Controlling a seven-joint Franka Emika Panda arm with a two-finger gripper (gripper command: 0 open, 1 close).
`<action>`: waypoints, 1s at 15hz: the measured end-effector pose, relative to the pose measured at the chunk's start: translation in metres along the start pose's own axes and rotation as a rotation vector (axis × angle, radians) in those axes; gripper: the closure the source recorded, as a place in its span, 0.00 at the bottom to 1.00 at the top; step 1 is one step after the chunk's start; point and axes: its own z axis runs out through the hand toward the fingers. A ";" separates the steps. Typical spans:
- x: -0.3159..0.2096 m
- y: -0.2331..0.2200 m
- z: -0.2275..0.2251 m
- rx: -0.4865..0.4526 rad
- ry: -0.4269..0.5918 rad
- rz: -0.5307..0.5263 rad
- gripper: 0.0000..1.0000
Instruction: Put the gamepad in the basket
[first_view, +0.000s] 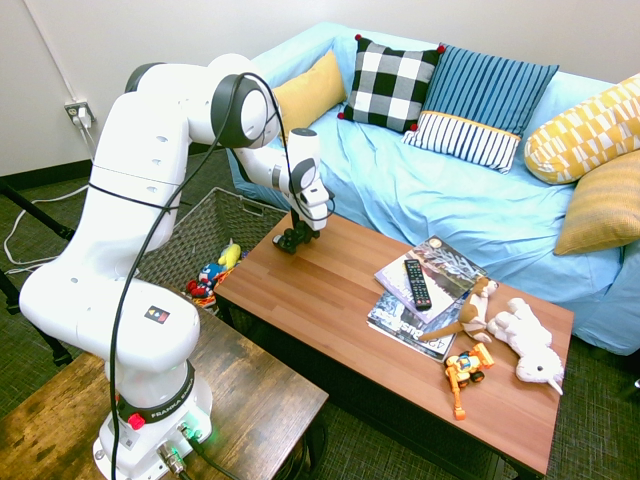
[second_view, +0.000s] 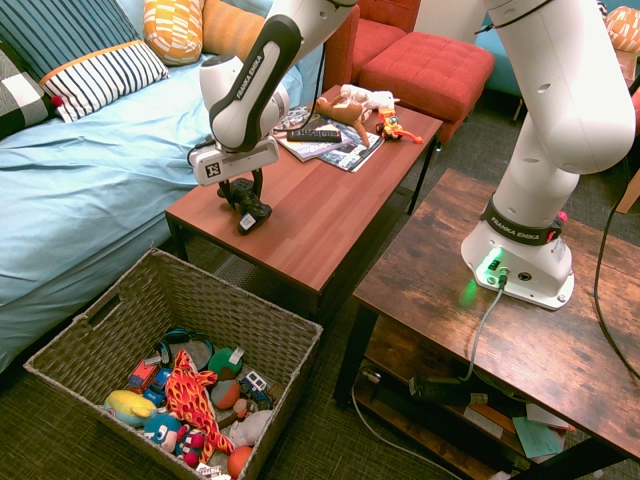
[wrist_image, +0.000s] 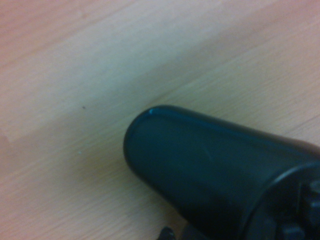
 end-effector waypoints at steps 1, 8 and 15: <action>-0.008 -0.002 -0.014 0.008 -0.001 -0.017 1.00; -0.102 -0.011 -0.062 0.021 -0.014 -0.166 1.00; -0.261 -0.022 -0.029 -0.039 0.006 -0.350 1.00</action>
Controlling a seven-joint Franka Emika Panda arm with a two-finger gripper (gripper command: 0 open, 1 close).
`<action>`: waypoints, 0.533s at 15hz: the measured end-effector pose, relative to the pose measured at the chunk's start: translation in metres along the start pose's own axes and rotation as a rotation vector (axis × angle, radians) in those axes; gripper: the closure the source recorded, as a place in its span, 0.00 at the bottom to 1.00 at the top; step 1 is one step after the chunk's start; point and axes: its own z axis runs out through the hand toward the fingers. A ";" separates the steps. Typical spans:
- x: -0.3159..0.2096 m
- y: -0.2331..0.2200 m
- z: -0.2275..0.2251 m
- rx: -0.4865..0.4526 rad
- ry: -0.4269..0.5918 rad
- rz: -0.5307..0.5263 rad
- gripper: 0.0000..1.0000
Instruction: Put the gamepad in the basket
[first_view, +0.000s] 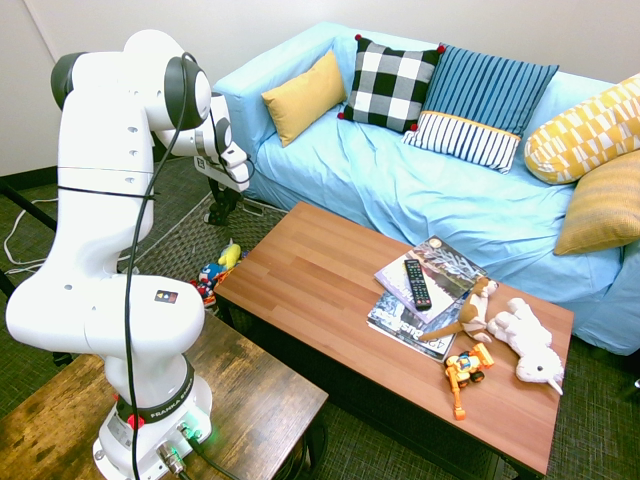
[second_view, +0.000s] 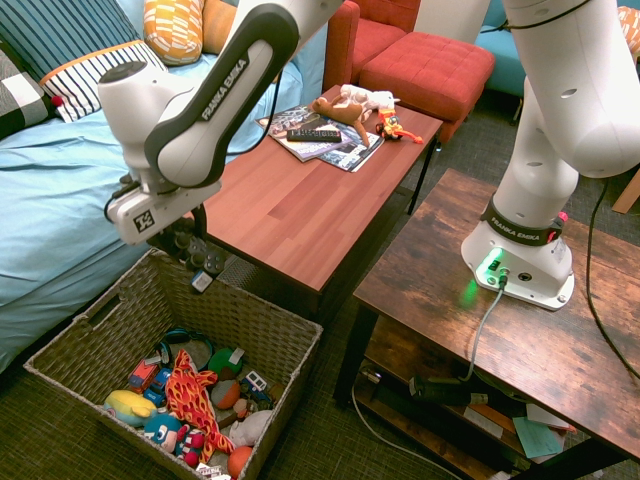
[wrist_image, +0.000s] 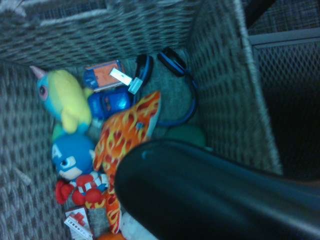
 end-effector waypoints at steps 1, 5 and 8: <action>-0.008 -0.009 0.017 -0.016 -0.005 -0.012 1.00; -0.032 -0.036 0.079 -0.071 -0.018 -0.046 1.00; -0.055 -0.044 0.113 -0.093 -0.020 -0.077 0.00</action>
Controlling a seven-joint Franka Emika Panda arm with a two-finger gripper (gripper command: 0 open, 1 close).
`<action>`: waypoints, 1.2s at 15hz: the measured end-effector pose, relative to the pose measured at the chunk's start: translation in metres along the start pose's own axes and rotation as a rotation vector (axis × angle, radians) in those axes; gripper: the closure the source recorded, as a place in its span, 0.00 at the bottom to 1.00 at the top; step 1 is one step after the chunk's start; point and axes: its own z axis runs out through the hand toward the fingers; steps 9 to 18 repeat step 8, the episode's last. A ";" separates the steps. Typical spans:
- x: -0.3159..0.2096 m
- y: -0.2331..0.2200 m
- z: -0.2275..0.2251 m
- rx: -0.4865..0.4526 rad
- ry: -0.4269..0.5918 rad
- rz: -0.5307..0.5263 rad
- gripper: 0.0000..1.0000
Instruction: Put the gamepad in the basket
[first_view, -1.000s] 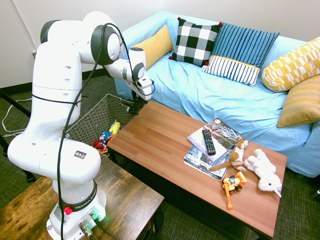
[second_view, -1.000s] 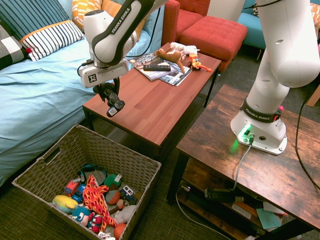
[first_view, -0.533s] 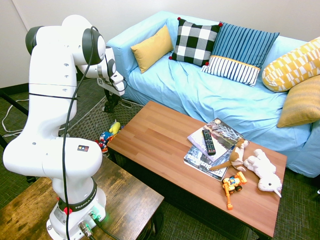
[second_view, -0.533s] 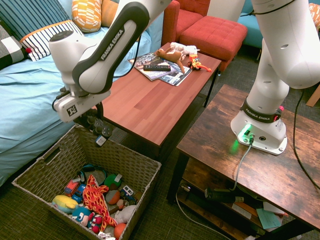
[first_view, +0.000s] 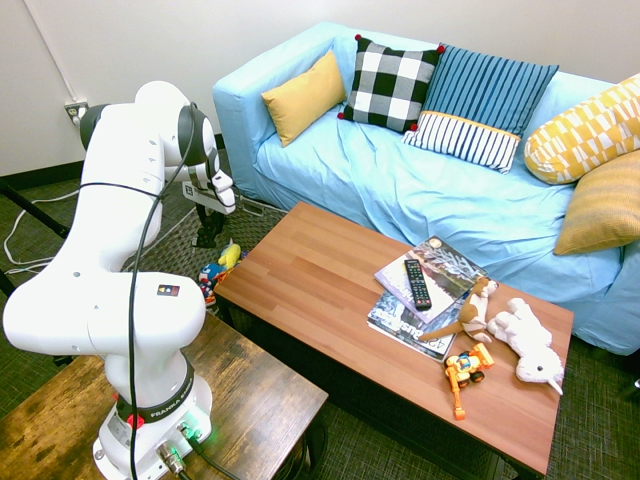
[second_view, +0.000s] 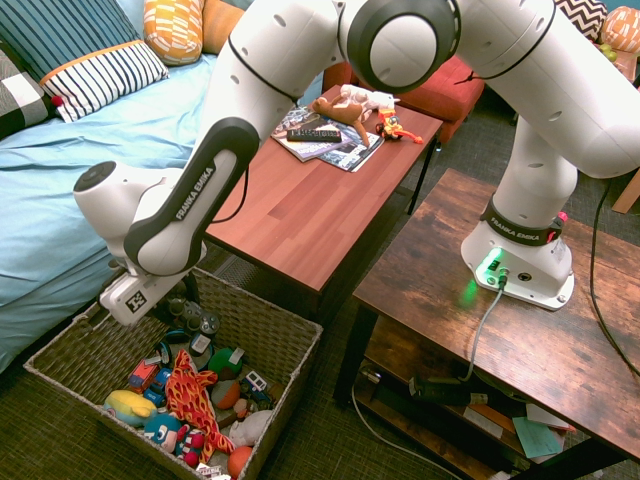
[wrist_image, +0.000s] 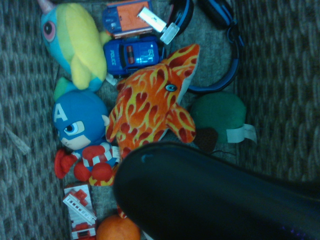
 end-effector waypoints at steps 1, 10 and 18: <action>-0.004 -0.003 0.003 -0.003 0.000 -0.005 0.00; -0.002 -0.010 -0.006 -0.013 0.002 -0.003 0.00; -0.002 -0.010 -0.006 -0.013 0.002 -0.003 0.00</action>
